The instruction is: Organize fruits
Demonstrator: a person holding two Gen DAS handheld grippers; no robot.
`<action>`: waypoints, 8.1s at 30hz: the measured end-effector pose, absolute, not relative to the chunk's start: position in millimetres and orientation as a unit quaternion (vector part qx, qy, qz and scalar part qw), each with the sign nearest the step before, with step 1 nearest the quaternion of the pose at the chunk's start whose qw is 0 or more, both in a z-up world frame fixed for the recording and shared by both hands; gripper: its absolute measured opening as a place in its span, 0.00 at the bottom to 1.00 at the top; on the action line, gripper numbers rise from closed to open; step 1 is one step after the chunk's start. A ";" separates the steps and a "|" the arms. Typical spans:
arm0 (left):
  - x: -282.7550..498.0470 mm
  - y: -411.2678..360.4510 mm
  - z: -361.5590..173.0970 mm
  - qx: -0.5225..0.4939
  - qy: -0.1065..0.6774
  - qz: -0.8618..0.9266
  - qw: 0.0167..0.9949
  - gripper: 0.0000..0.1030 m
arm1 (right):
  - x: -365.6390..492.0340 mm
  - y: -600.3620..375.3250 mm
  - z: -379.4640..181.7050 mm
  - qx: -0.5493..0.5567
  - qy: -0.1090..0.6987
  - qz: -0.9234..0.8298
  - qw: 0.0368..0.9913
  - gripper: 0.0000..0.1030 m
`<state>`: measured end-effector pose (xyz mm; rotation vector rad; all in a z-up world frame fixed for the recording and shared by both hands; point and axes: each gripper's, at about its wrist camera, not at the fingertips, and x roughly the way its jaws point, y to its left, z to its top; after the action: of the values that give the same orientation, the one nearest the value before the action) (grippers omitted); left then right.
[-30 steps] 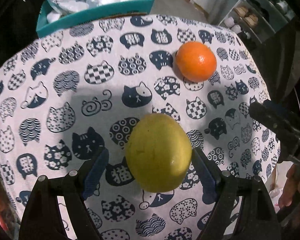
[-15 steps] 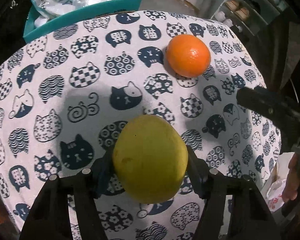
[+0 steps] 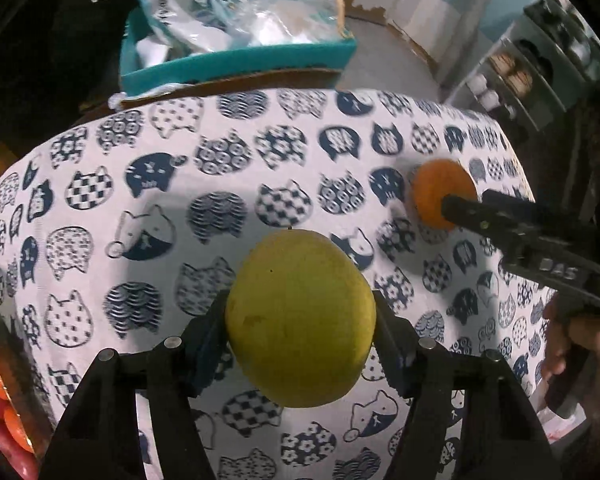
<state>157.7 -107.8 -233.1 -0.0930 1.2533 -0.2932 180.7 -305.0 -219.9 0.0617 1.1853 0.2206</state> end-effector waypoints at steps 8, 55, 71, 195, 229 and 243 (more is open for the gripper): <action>163.3 -89.2 -228.9 -0.050 0.578 -0.122 0.805 0.66 | 200.0 -301.8 -245.9 0.026 0.577 0.090 0.811 0.79; 86.9 -58.5 -117.2 -0.048 0.495 -0.135 0.857 0.66 | 96.3 -253.2 -92.1 0.016 0.450 0.148 0.881 0.63; 49.5 -31.1 -73.0 -0.051 0.450 -0.137 0.881 0.66 | 72.7 -216.3 -42.3 0.013 0.402 0.196 0.894 0.63; 12.1 192.0 -134.3 -0.139 0.466 0.047 0.873 0.73 | 104.1 47.5 -103.3 -0.054 0.470 0.332 0.816 0.71; -31.0 118.8 -19.2 -0.063 0.383 0.004 0.922 0.91 | 32.2 -74.3 24.8 -0.025 0.356 0.274 0.893 0.82; -27.0 94.8 -14.1 -0.045 0.386 -0.008 0.921 0.96 | 31.5 -94.3 27.3 -0.019 0.351 0.268 0.897 0.82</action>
<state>-27.0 94.8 -14.1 -0.0932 0.7928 -0.0155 31.5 -94.3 27.3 -0.0389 0.7277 0.5558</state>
